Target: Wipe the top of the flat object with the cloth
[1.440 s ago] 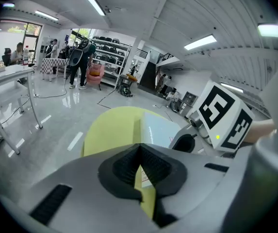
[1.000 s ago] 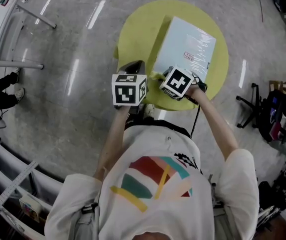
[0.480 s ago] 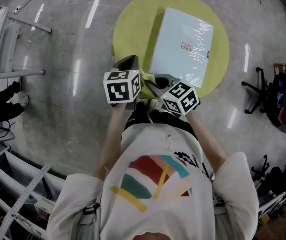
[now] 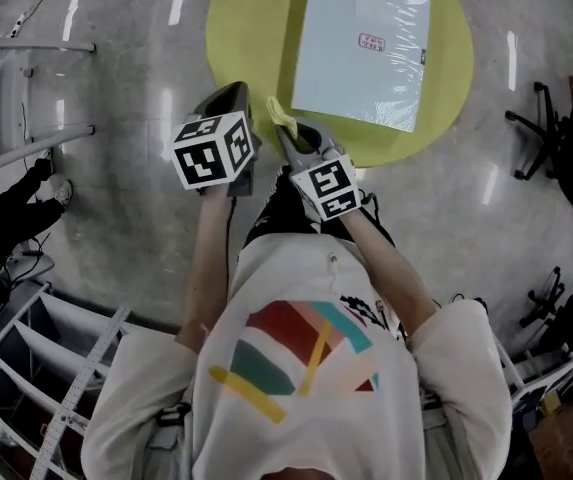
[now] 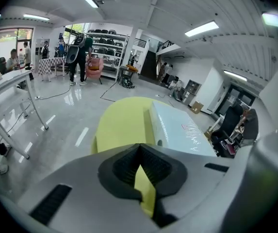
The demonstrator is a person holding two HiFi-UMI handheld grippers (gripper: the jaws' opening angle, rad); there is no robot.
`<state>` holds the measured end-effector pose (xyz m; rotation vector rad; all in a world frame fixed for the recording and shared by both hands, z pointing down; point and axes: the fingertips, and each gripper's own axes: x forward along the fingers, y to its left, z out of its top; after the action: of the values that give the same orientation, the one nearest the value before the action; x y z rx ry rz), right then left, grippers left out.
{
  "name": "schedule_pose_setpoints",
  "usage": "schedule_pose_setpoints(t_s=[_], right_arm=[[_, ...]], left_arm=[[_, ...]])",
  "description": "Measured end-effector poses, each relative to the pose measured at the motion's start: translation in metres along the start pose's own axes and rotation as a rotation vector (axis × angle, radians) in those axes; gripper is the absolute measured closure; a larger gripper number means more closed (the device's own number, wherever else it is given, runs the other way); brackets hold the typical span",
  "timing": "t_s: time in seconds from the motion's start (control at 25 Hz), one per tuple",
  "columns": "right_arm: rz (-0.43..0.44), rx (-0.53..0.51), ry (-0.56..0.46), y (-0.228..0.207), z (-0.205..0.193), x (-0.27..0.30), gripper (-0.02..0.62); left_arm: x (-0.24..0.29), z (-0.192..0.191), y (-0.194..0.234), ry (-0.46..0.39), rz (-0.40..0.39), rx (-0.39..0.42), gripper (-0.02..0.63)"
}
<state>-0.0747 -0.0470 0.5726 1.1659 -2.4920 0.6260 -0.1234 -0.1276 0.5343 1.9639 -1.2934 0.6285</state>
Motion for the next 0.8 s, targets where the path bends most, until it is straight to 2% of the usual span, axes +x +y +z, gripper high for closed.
schedule_pose_setpoints(t_s=[0.2,0.52,0.8], right_arm=[[-0.032,-0.018,-0.014,-0.002,-0.008,-0.012,0.569],[-0.125,0.018,-0.028,-0.034,-0.017,-0.038,0.569],[-0.254,0.035,-0.026,-0.075,-0.032,-0.078,0.569]], left_arm=[[-0.01,-0.015,0.003,0.006,0.029,-0.022,0.592],[-0.009,-0.029,-0.024,0.02,0.005,0.006,0.592],[-0.002,-0.021,-0.04,0.012,-0.008,0.032,0.592]])
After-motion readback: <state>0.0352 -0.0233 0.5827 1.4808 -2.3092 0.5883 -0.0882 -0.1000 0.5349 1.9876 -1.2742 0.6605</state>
